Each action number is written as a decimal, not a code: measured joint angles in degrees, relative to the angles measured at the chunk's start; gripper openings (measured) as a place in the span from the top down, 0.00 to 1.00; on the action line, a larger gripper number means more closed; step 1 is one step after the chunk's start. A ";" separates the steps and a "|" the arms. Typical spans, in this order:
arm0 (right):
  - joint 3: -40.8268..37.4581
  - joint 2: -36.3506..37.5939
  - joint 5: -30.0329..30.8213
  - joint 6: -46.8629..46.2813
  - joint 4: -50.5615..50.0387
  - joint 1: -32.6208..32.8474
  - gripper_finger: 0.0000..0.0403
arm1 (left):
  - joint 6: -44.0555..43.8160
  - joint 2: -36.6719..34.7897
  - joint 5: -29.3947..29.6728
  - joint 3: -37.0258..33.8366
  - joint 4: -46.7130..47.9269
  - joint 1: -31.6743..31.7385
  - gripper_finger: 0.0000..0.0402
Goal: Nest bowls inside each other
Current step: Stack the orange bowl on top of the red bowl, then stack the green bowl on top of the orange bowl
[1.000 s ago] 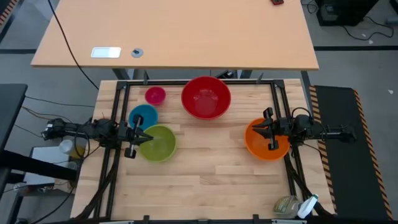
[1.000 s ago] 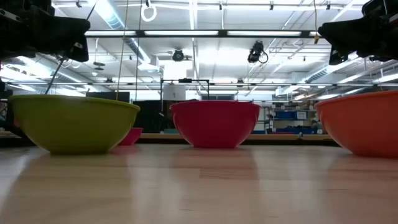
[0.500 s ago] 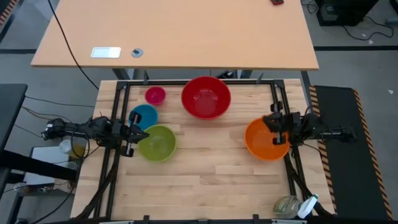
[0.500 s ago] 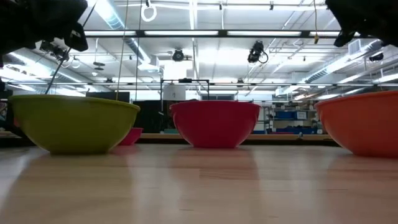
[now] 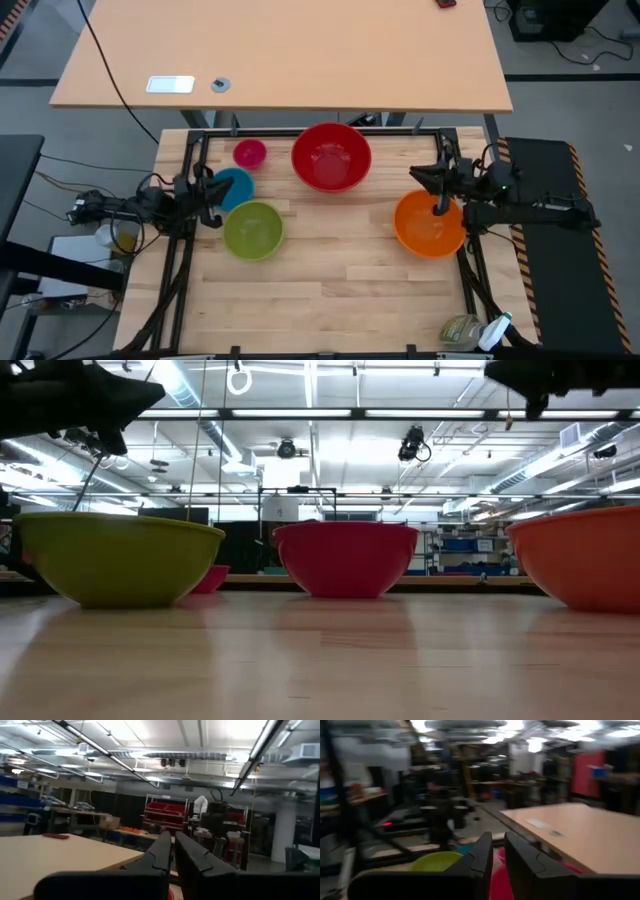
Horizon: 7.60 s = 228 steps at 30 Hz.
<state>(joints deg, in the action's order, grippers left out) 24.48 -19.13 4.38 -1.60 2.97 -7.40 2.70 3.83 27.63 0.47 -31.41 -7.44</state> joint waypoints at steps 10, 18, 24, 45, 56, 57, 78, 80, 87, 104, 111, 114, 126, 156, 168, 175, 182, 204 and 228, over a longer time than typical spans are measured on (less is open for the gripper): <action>12.53 -14.10 16.05 -1.74 -22.54 -1.11 0.91 | -7.92 8.02 0.18 5.79 6.22 3.80 0.74; 30.61 -36.94 17.63 -4.41 -57.59 -8.46 0.94 | -7.84 18.86 0.18 14.23 11.29 4.76 0.71; 36.06 -48.63 12.96 3.55 -70.18 -10.93 0.76 | -8.15 22.58 0.17 17.55 15.20 4.69 0.71; 40.29 -70.95 9.23 13.56 -80.60 -10.69 0.62 | -6.49 23.54 -0.91 18.38 17.93 4.59 0.71; 40.32 -73.25 4.30 11.39 -76.90 -4.57 0.95 | -7.90 23.54 -0.94 18.38 17.89 4.59 0.71; 40.25 -72.71 4.28 11.43 -76.37 -4.28 0.94 | -7.89 23.54 -0.93 18.38 17.91 4.59 0.71; 40.23 -61.79 2.47 10.12 -65.55 -3.47 0.98 | -7.61 23.54 -0.93 18.42 15.57 4.59 0.71; 40.24 -62.54 3.11 9.69 -64.85 -2.87 0.97 | -7.58 23.54 -0.93 18.43 15.53 4.59 0.71; 40.23 -67.90 4.65 7.77 -63.89 -2.92 0.85 | -7.49 23.54 -0.93 18.42 15.40 4.59 0.71; 39.46 -71.65 1.46 5.11 -62.80 -11.94 0.58 | -7.87 23.54 -0.93 18.42 15.42 4.59 0.71; 36.41 -71.72 -1.26 5.60 -60.05 -12.63 0.79 | -7.89 23.54 -0.93 18.42 15.42 4.59 0.71; 35.96 -71.37 -5.51 4.89 -60.42 -12.74 0.93 | -7.89 23.54 -0.93 18.42 15.40 4.59 0.71; 42.74 -67.94 -14.48 7.15 -61.88 -10.71 0.95 | -9.18 23.54 -0.93 18.42 15.35 4.59 0.71; 56.49 -80.96 -12.13 -1.08 -31.19 -31.59 0.90 | -4.52 33.29 0.79 18.42 8.18 4.59 0.41; 56.53 -82.51 -14.25 1.68 -33.16 -33.28 0.65 | -4.47 33.29 0.61 18.42 9.74 4.59 0.43; 61.49 -79.76 -10.57 2.18 -40.36 -33.55 0.49 | -5.82 33.34 -2.11 20.99 19.74 4.74 0.43; 65.67 -78.75 -8.50 4.49 -44.26 -28.10 0.50 | -10.36 34.65 -4.17 28.45 38.40 4.00 0.43; 64.97 -82.82 4.96 -8.01 -29.62 9.72 0.51 | -12.47 34.80 -15.11 28.43 40.91 -7.41 0.43; 81.77 -113.44 3.42 -0.31 -16.87 12.92 0.51 | -28.38 45.22 -10.06 28.37 47.69 -18.75 0.43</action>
<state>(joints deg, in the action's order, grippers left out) 106.25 -132.57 7.81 -1.91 -13.90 5.52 -25.67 49.06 17.57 28.84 16.28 -26.20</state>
